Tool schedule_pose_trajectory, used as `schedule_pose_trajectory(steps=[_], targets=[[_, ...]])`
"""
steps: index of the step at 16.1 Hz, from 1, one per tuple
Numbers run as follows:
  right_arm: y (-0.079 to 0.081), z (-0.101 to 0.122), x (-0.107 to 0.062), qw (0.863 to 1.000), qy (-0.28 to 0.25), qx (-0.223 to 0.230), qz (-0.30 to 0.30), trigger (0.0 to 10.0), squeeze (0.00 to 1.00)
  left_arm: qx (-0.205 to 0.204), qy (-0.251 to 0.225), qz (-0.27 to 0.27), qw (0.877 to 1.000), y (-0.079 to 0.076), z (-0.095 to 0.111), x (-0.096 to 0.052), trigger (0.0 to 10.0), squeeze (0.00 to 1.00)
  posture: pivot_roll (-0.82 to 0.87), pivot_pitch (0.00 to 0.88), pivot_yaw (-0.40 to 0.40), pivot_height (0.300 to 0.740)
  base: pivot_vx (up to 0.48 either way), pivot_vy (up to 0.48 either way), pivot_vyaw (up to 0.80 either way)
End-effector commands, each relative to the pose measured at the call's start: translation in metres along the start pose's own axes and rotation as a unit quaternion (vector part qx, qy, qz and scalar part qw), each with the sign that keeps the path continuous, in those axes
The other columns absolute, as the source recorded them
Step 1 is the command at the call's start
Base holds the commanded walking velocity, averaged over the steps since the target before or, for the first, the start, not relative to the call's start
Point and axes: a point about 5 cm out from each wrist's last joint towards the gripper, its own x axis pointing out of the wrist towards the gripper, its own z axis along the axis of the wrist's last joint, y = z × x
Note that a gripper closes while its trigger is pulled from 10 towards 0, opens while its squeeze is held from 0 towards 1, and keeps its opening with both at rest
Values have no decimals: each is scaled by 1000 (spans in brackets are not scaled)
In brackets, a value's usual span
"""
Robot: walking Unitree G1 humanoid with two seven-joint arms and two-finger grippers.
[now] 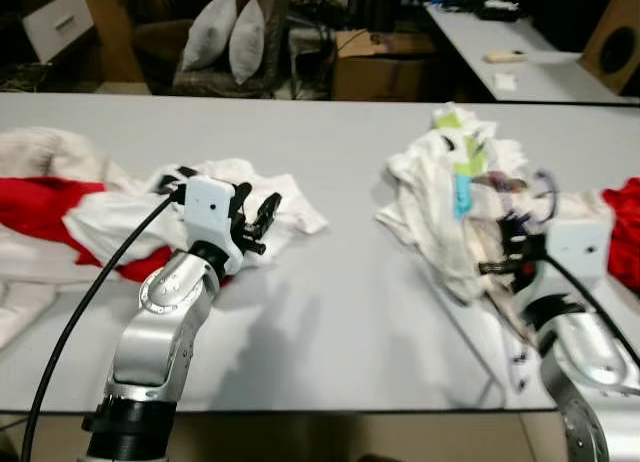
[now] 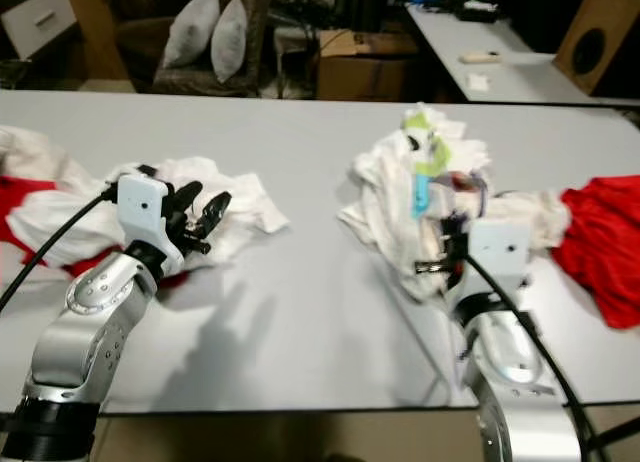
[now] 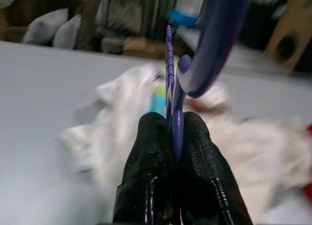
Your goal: Hang hanger
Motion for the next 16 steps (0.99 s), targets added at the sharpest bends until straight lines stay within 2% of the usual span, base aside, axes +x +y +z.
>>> schedule_pose_trajectory(steps=[1, 2, 4, 6, 9, 10, 11, 13, 16], targets=[[4, -3, -1, 1000, 2, 2, 10, 10000, 0, 6, 3, 11, 1000, 3, -2, -1, 10000, 0, -62, 0, -19, 740, 0, -450, 0], [5, -3, -1, 1000, 4, 15, 19, 10000, 0, 5, 3, 10, 1000, 2, -3, -1, 10000, 0, -63, 0, -18, 740, 0, -454, 0], [6, -4, -1, 1000, -1, 7, 5, 10000, 0, 7, 2, 5, 1000, 0, -3, 0, 10000, 0, -65, 0, -17, 740, 0, -454, 0], [7, -6, -1, 1000, 6, 27, 7, 10000, 0, 8, 3, 5, 1000, 0, -3, 1, 10000, 0, -65, 0, -18, 740, 0, -446, 0], [3, -13, -2, 999, 22, 48, -6, 10000, 0, 14, 3, 0, 1000, -3, -4, 3, 10000, 0, -68, 0, -16, 740, 0, -441, 0], [2, -14, -2, 998, 28, 57, -6, 10000, 0, 13, 2, -1, 1000, -4, -4, 3, 10000, 0, -69, 0, -14, 740, 0, -360, -625], [1, -15, -2, 997, 32, 69, -11, 10000, 0, -6, 5, -7, 1000, -6, -6, 4, 10000, 0, -72, 0, -11, 740, 0, 0, -800], [-4, -15, -2, 998, 28, 36, -34, 10000, 0, -2, 0, -12, 1000, -8, -6, 5, 10000, 0, -72, 0, -11, 740, 0, 0, -800], [-5, -13, -5, 998, 23, 43, -31, 10000, 0, -18, 1, -12, 1000, -6, -8, 5, 10000, 0, -78, 0, -11, 740, 0, 0, -800]])
